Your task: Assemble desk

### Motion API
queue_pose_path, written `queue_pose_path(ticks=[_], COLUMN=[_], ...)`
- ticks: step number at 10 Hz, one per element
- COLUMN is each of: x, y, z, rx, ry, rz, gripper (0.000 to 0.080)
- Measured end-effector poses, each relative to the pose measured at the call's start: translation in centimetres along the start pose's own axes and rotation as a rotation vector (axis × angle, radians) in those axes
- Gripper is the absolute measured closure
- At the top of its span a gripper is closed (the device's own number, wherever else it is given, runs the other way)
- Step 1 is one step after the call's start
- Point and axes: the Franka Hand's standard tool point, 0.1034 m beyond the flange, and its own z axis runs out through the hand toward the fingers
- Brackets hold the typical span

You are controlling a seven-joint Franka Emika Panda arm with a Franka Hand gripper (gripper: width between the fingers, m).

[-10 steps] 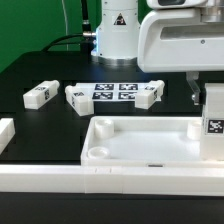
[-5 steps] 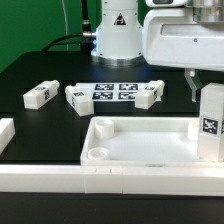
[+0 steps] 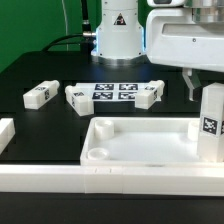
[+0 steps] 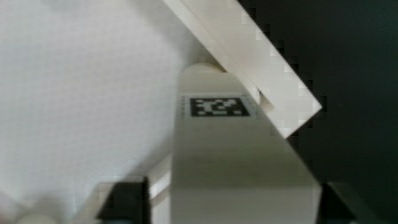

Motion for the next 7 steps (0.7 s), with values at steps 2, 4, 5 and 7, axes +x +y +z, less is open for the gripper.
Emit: queue_pose_path(ticks=[2, 4, 5, 7], x=[-0.15, -0.26, -0.38, -0.65], y=[-0.12, -0.16, -0.27, -0.51], z=[0.02, 0.09, 0.09, 0.12], rx=[-0.002, -0.002, -0.001, 0.002], ry=[0.003, 0.004, 0.004, 0.005], rz=[-0.215, -0.398, -0.514, -0.691], gripper=[0.0203, 0.0166, 0.0153, 0.015])
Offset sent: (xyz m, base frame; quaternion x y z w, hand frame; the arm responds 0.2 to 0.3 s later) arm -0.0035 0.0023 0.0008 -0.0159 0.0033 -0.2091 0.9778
